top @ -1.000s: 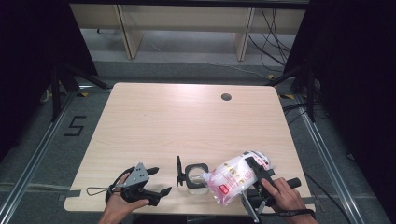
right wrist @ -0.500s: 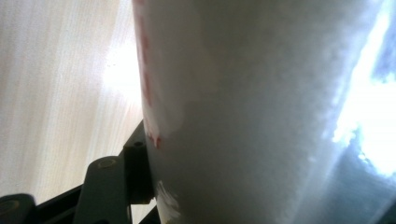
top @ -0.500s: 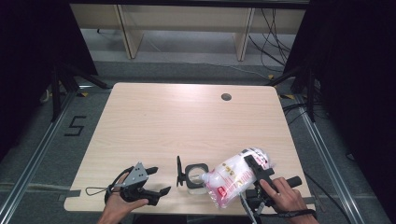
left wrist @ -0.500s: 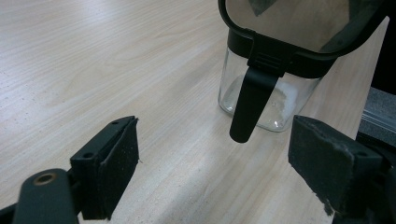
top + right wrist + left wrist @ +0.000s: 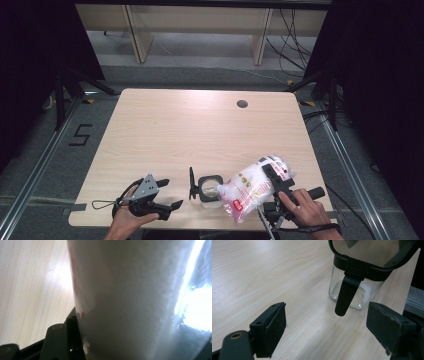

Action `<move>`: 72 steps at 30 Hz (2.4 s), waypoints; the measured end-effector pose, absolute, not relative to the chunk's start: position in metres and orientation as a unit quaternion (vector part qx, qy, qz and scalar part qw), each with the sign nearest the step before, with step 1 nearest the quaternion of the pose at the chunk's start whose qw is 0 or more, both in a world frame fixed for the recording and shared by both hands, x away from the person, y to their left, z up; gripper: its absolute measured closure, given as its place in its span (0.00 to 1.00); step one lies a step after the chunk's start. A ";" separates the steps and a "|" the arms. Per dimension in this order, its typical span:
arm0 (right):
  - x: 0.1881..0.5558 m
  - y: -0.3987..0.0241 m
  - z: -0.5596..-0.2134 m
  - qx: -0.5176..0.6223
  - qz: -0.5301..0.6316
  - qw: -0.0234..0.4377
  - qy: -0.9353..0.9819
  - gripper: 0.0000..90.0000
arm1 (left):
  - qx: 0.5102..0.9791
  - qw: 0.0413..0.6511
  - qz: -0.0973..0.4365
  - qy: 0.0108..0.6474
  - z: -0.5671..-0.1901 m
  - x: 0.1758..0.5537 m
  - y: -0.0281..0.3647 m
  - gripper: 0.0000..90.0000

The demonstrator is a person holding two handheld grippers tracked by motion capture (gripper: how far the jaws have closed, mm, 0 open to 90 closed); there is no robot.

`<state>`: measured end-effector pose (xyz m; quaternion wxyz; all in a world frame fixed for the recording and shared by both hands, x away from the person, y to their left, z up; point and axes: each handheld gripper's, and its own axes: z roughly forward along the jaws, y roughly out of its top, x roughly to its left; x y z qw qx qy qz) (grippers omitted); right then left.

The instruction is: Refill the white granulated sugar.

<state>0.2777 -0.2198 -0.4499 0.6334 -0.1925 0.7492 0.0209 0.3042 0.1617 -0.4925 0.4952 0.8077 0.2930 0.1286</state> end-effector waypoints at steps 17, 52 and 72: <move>0.275 -0.220 -0.446 -0.192 0.009 0.635 0.749 0.45 | 0.807 0.494 0.127 0.297 -0.493 0.304 0.161 0.18; 0.276 -0.222 -0.443 -0.201 0.021 0.648 0.734 0.46 | 0.807 0.493 0.126 0.300 -0.493 0.305 0.162 0.17; 0.274 -0.225 -0.441 -0.188 0.032 0.648 0.737 0.45 | 0.810 0.491 0.129 0.295 -0.493 0.306 0.162 0.18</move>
